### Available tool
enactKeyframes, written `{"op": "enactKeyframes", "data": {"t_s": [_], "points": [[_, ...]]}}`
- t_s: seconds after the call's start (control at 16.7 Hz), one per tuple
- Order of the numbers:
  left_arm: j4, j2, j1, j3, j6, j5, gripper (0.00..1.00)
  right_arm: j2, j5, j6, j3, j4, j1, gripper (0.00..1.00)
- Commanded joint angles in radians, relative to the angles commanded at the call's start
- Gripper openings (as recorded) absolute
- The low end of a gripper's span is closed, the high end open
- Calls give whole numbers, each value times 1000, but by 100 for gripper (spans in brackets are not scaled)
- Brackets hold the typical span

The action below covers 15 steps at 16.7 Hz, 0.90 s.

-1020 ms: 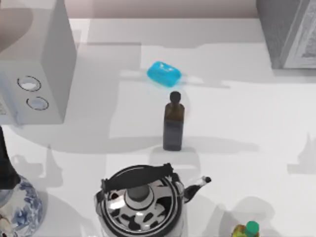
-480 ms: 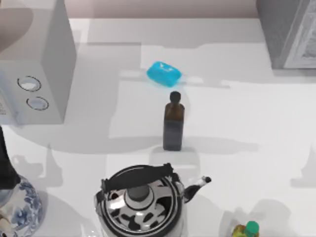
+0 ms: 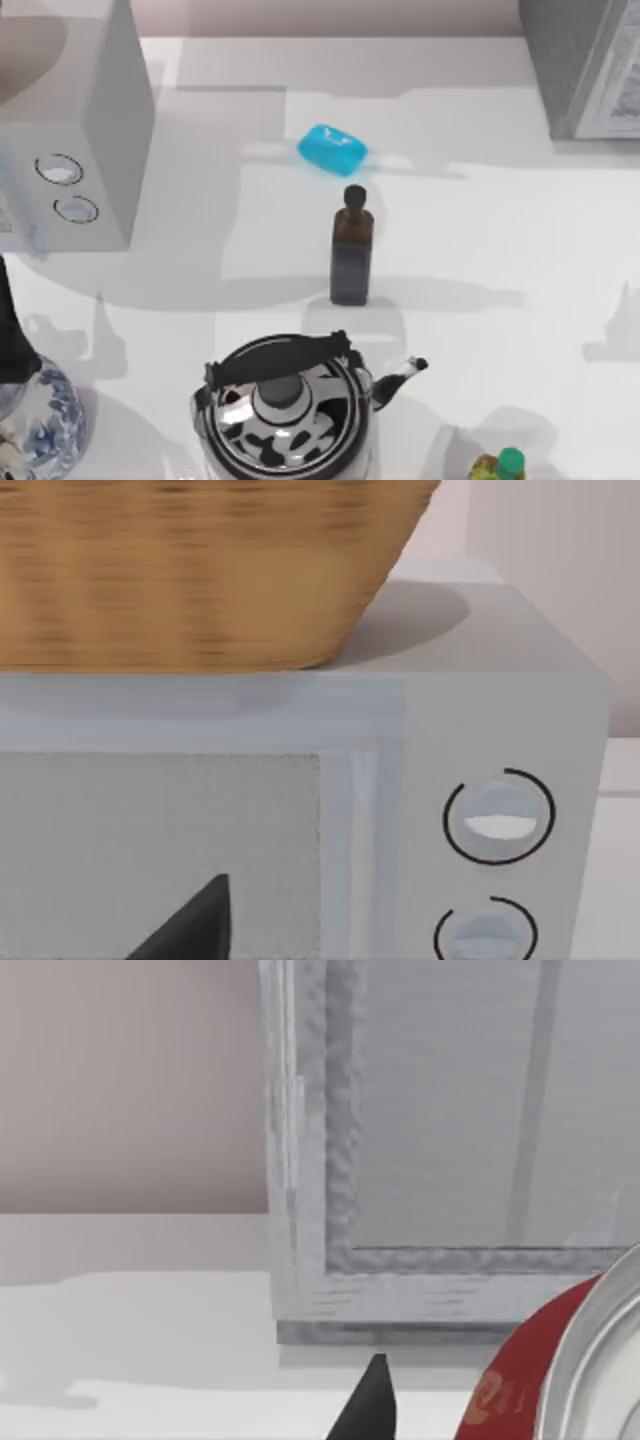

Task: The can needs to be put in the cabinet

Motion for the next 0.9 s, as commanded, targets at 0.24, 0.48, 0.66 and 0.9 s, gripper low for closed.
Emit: {"op": "enactKeyframes", "data": {"t_s": [0.24,0.48,0.66,0.9], "points": [[0,0,0,0,0,0,100,255,38,3,315,-82,36,0],[0,0,0,0,0,0,100,554,82,7,736,-176,77,0],[0,0,0,0,0,0,100,774,114,10,1053,-246,107,0],[0,0,0,0,0,0,100,1017,150,13,1389,-322,141,0]]}}
